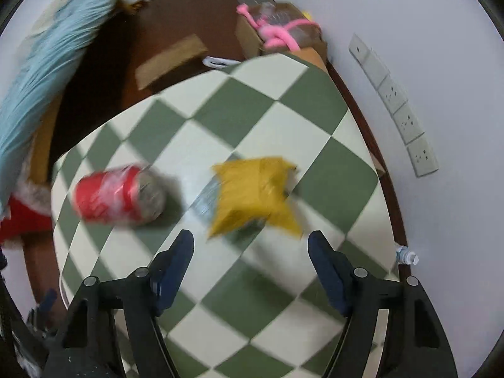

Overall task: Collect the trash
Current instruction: 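Move both tools back over the table toward the can and snack bag, then grasp the red Coca-Cola can with the left tool while the right tool grasps the yellow snack bag, then carry the red can and yellow snack bag over the trash bin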

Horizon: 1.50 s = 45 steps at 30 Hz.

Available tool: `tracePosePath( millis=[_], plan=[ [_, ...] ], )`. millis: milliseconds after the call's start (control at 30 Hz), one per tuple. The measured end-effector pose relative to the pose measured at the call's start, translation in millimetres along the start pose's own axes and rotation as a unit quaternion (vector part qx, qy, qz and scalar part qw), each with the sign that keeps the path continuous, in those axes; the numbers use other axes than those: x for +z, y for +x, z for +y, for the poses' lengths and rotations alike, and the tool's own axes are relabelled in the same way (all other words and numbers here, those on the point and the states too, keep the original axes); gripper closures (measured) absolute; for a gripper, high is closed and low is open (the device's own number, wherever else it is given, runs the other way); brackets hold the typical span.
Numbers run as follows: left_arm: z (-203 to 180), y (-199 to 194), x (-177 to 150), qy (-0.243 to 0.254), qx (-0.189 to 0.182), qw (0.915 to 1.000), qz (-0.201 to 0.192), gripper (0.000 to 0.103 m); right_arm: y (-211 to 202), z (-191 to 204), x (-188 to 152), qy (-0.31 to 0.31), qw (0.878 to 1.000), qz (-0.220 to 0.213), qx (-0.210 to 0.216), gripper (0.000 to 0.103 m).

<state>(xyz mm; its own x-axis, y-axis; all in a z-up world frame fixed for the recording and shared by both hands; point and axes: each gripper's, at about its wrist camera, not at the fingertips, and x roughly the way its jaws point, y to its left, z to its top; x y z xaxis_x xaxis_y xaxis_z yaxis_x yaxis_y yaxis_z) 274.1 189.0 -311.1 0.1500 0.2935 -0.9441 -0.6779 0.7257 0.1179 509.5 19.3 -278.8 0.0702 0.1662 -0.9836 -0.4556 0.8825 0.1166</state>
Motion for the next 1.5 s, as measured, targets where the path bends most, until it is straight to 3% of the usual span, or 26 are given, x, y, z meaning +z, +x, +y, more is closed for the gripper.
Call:
tracePosePath(
  millis=[133,200,233,300,400,467,567,600,667,800,867,933,1033,1167,1400,1500],
  plan=[
    [-9.4,-5.7,10.4,0.037,0.006,0.9991,-0.019,0.004,37.7,-5.5,24.8,0.008,0.999,0.033,0.013,0.026],
    [-24.8,-13.3,20.9,0.088,0.01,0.9951,-0.044,0.004,51.3,-5.0,28.7,0.005,0.999,0.038,0.023,0.04],
    [-34.0,-19.9,25.4,0.121,0.012,0.9909,-0.058,0.004,55.3,-4.0,28.5,0.006,0.999,0.036,0.035,0.049],
    [-52.6,-32.9,36.2,0.194,0.019,0.9769,-0.088,0.004,55.1,-1.1,22.6,0.004,0.999,0.03,0.045,0.051],
    [-85.3,-41.9,51.1,0.32,0.037,0.9401,-0.111,0.004,47.4,-14.0,4.8,0.005,0.999,0.03,0.045,0.052],
    [-108.1,-38.6,58.0,0.409,0.056,0.9038,-0.112,0.004,44.1,-26.4,-3.8,0.006,0.999,0.031,0.038,0.052],
    [-132.3,-28.9,59.6,0.496,0.062,0.8606,-0.095,0.004,43.0,-47.8,-12.4,0.017,0.999,0.038,0.025,0.052],
    [-138.2,-24.0,60.5,0.517,0.061,0.8498,-0.085,0.004,43.3,-55.8,-12.4,0.021,0.999,0.039,0.022,0.052],
    [-146.5,-11.0,62.3,0.545,0.06,0.8341,-0.058,0.004,43.2,-69.1,-12.6,0.033,0.998,0.041,0.025,0.052],
    [-154.4,16.5,61.0,0.575,0.054,0.816,0.004,0.005,48.4,-77.2,-8.5,0.049,0.997,0.047,0.031,0.052],
    [-159.3,24.9,57.8,0.585,0.055,0.8089,0.016,0.005,50.0,-77.7,-5.4,0.052,0.997,0.049,0.034,0.052],
    [-160.9,27.8,54.9,0.588,0.047,0.8074,0.014,0.026,51.7,-76.8,-2.9,0.05,0.997,0.05,0.032,0.052],
    [-160.6,26.2,57.1,0.57,0.036,0.8206,0.014,0.027,50.4,-73.5,-1.0,0.049,0.997,0.049,0.034,0.052],
    [-152.3,17.1,68.0,0.52,0.0,0.8539,0.013,0.028,46.7,-65.5,-4.0,0.042,0.998,0.043,0.036,0.052],
    [-122.9,-1.6,72.3,0.46,-0.013,0.888,0.004,0.029,30.7,-49.7,-17.2,0.027,0.999,0.007,0.035,0.053],
    [-100.8,-24.5,68.3,0.401,-0.036,0.915,-0.02,0.029,18.3,-39.5,-28.9,0.029,0.999,-0.017,0.04,0.053]
  ],
)
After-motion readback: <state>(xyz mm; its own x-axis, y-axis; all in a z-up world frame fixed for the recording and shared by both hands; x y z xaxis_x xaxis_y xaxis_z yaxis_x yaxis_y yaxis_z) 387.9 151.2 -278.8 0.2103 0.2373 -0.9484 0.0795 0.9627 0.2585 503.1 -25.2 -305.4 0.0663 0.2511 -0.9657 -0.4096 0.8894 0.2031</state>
